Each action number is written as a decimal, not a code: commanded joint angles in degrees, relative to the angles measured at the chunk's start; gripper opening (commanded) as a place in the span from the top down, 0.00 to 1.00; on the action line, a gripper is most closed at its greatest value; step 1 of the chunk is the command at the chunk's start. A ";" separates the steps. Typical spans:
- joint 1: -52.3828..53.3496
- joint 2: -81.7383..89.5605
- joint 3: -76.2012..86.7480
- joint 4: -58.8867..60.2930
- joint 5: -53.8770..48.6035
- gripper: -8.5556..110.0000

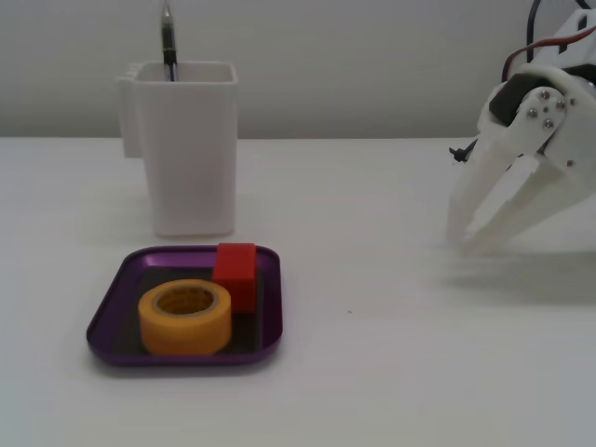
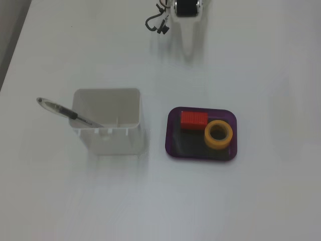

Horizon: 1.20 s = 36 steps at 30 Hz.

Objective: Pick up the red cube and place it in the box.

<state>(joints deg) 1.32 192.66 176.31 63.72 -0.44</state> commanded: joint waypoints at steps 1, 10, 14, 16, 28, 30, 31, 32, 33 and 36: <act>-0.09 4.31 0.35 -0.62 -0.26 0.93; -0.09 4.31 0.35 -0.62 -0.26 0.93; -0.09 4.31 0.35 -0.62 -0.26 0.93; -0.09 4.31 0.35 -0.62 -0.26 0.93; -0.09 4.31 0.35 -0.62 -0.26 0.93; -0.09 4.31 0.35 -0.62 -0.26 0.93; -0.09 4.31 0.35 -0.62 -0.26 0.93; -0.09 4.31 0.35 -0.62 -0.26 0.93; -0.09 4.31 0.35 -0.62 -0.26 0.93; -0.09 4.31 0.35 -0.62 -0.26 0.93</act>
